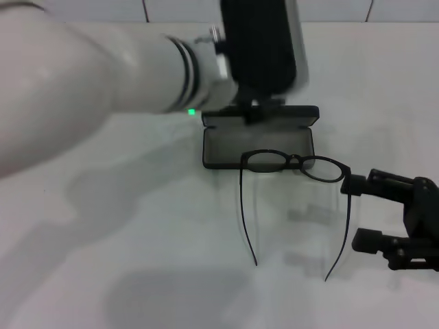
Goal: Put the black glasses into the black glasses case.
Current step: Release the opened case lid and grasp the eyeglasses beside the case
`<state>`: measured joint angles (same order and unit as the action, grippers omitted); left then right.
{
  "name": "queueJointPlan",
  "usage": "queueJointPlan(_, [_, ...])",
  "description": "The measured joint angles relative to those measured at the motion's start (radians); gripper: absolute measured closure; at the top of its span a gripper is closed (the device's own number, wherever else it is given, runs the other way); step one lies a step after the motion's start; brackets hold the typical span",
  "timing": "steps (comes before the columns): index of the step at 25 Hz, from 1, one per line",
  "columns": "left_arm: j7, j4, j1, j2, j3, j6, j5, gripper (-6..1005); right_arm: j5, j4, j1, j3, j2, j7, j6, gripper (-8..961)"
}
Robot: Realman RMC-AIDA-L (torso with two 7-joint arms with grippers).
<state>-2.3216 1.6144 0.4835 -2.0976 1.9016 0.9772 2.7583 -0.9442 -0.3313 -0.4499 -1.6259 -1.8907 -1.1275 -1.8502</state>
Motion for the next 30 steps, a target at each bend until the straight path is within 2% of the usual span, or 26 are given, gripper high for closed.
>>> queueJointPlan(3, [0.012,0.07,-0.036,0.003,-0.082,0.0,-0.133,495,-0.055,-0.069,0.008,0.0,0.028,-0.082,0.087,115])
queueJointPlan(6, [0.04,0.124,-0.082,0.005,-0.205,0.001,-0.316,496,-0.127,-0.179,0.029,0.007,0.056,-0.19,0.189,115])
queueJointPlan(8, [0.075,0.144,-0.122,0.006,-0.32,0.011,-0.526,497,-0.235,-0.301,0.055,0.056,0.067,-0.293,0.252,115])
queueJointPlan(9, [0.107,0.144,-0.135,0.006,-0.367,0.029,-0.625,497,-0.3,-0.357,0.067,0.096,0.063,-0.335,0.266,115])
queueJointPlan(12, [0.268,0.094,-0.165,0.008,-0.523,0.149,-0.933,498,-0.549,-0.552,0.09,0.267,0.019,-0.495,0.264,149])
queueJointPlan(14, [0.359,0.015,-0.171,0.008,-0.632,0.284,-1.13,499,-0.723,-0.691,0.083,0.363,-0.022,-0.617,0.237,171])
queueJointPlan(16, [0.401,-0.065,-0.171,0.008,-0.714,0.391,-1.245,522,-0.871,-0.81,0.056,0.418,-0.055,-0.731,0.206,172])
queueJointPlan(18, [0.461,-0.196,-0.174,0.008,-0.805,0.525,-1.341,554,-0.98,-0.894,0.015,0.445,-0.077,-0.82,0.169,173])
queueJointPlan(20, [0.486,-0.236,-0.176,0.008,-0.826,0.569,-1.36,569,-1.01,-0.923,-0.005,0.452,-0.083,-0.848,0.151,174])
queueJointPlan(21, [0.51,-0.278,-0.178,0.008,-0.846,0.613,-1.364,577,-1.033,-0.945,-0.059,0.461,-0.085,-0.902,0.12,174])
queueJointPlan(25, [0.6,-0.426,-0.181,0.009,-0.894,0.721,-1.362,609,-1.047,-0.94,-0.142,0.467,-0.06,-0.995,0.104,269])
queueJointPlan(28, [0.667,-0.503,-0.183,0.013,-0.902,0.752,-1.362,632,-1.126,-0.936,-0.207,0.466,-0.042,-1.071,0.102,269])
queueJointPlan(30, [0.71,-0.553,-0.187,0.014,-0.903,0.759,-1.363,632,-1.191,-0.925,-0.242,0.465,-0.042,-1.093,0.095,270])
